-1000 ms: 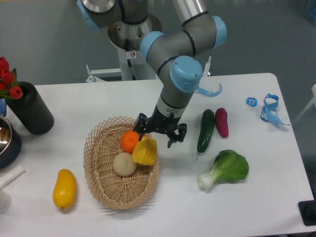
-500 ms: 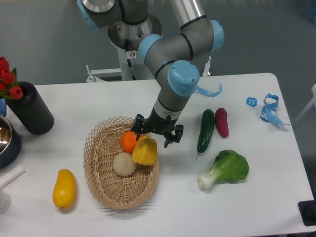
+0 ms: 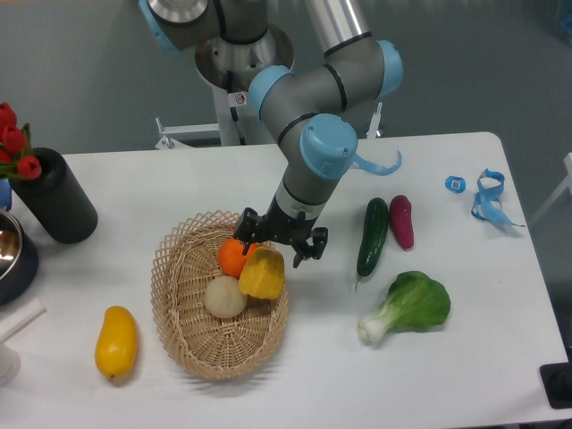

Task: Pick up the yellow pepper from the basket
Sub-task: 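Lower the gripper onto the yellow pepper beside the orange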

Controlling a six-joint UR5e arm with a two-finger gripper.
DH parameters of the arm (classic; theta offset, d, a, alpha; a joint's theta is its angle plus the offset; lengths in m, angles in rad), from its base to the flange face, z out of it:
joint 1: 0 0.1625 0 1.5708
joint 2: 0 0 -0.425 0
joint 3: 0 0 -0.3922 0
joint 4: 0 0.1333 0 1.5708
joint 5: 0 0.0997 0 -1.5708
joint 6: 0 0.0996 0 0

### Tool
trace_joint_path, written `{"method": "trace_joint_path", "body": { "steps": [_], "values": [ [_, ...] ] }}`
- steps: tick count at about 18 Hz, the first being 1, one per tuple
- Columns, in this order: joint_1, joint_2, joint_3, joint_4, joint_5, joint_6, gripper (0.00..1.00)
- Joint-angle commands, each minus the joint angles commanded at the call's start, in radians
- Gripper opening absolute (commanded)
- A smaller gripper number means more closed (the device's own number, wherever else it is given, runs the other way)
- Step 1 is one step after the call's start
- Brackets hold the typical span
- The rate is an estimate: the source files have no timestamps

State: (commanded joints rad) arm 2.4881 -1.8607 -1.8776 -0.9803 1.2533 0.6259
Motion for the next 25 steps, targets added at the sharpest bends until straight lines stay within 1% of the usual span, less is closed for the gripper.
{"method": "trace_joint_path", "body": {
  "steps": [7, 9, 10, 12, 14, 17, 19, 24, 25],
  "values": [
    [-0.008, -0.002, -0.005, 0.003, 0.012, 0.003, 0.98],
    [-0.008, -0.003, -0.008, 0.003, 0.017, 0.003, 0.95],
    [-0.008, -0.002, -0.009, 0.003, 0.017, 0.005, 0.91],
    [-0.008, -0.003, -0.009, 0.003, 0.017, 0.005, 0.88],
    [-0.008, -0.002, -0.008, 0.003, 0.015, 0.006, 0.82],
    [-0.008, -0.002, -0.006, 0.005, 0.015, 0.006, 0.76],
    [-0.008, 0.002, -0.005, 0.005, 0.015, 0.006, 0.69],
    [-0.008, 0.002, 0.000, 0.003, 0.015, 0.009, 0.61],
    [-0.008, 0.002, 0.002, 0.003, 0.015, 0.009, 0.58]
  ]
}}
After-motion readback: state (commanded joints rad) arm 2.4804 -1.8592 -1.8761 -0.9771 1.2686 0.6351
